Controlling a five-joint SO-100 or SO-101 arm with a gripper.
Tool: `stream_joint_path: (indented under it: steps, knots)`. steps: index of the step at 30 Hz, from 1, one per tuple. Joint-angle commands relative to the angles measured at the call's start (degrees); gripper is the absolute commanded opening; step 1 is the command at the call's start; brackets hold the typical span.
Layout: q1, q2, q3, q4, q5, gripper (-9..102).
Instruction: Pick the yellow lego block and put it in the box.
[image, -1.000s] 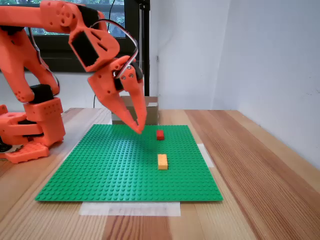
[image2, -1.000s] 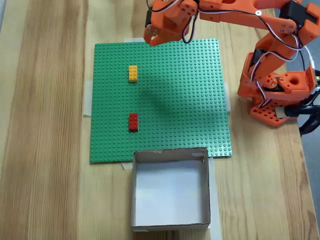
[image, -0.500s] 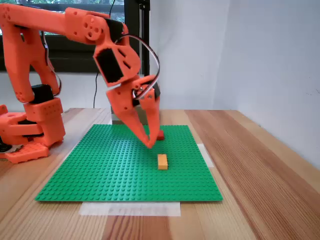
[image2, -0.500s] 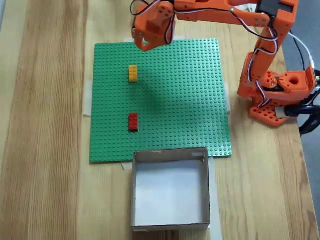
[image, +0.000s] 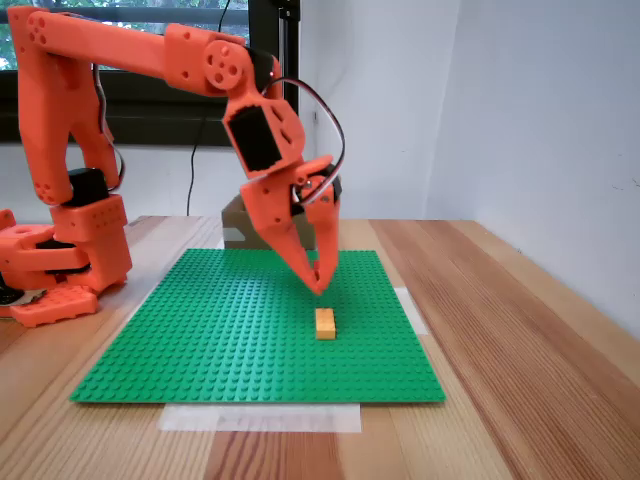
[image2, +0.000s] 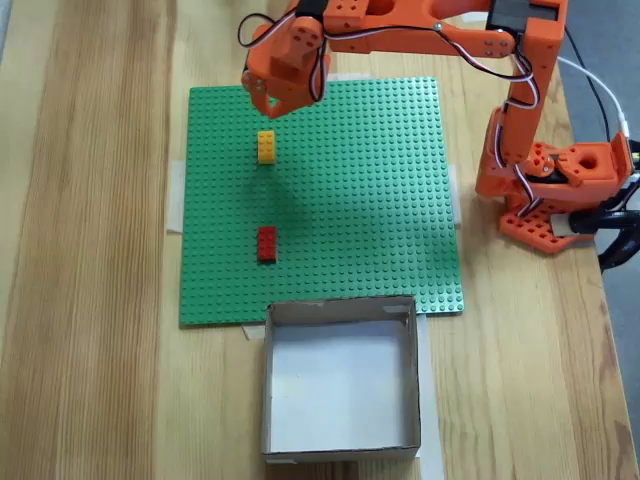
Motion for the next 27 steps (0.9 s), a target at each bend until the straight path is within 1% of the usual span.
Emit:
stream_joint_path:
  steps: [1,16,22,27]
  knots:
    - [-0.4,0.4,-2.4,0.5,0.5,0]
    - [-0.2,-1.6,-3.3,0.1,1.1,-1]
    - [0.1,-3.3,-4.1,1.0,-0.2,-1]
    - [0.1,-4.4,-4.5,1.4,-3.1,-1]
